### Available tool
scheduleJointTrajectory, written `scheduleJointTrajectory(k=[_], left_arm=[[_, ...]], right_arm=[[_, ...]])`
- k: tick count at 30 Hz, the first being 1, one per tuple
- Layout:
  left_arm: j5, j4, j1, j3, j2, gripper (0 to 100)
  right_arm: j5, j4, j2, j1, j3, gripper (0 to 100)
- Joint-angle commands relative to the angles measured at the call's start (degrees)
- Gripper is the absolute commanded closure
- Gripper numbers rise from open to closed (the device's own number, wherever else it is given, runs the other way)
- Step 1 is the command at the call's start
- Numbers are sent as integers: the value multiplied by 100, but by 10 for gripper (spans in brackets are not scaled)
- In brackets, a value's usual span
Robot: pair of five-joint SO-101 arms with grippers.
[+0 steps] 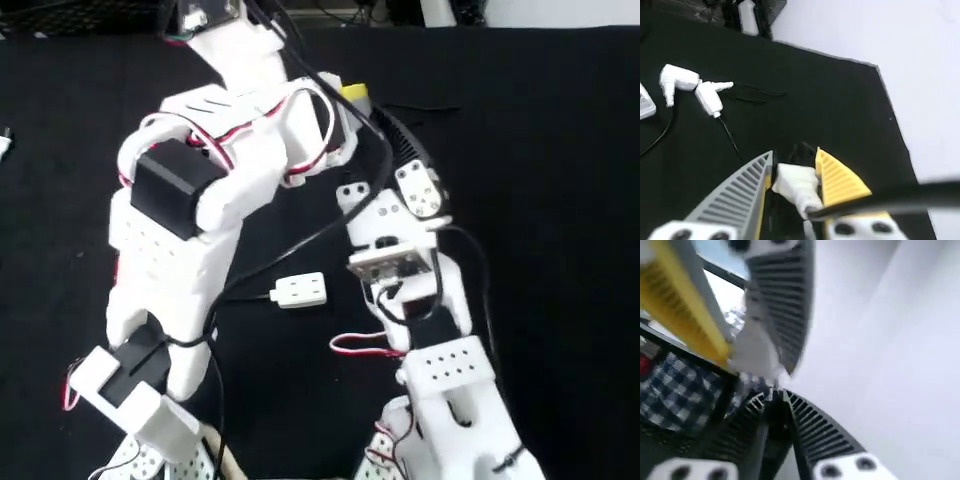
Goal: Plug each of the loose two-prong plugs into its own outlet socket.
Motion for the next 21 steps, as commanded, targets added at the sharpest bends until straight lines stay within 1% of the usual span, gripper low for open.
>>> scheduleJointTrajectory(k=[1,3,6,8,11,14,21], left_arm=[[-9,185,163,-171,-158,971],[-9,308,207,-171,-158,971],[-9,255,66,-171,-114,971],[-9,0,-136,-163,-114,971],[-18,-396,-391,-171,-132,971],[-35,-589,-488,-136,-114,971],[-44,-571,-426,110,-132,971]], right_arm=[[-26,-290,66,123,-277,986],[18,-299,136,132,-277,986],[18,-281,154,264,-259,986],[18,-264,154,308,-259,986],[18,70,154,299,-268,986],[-35,264,-4,281,-277,986],[-132,1644,-1226,-281,-286,986]])
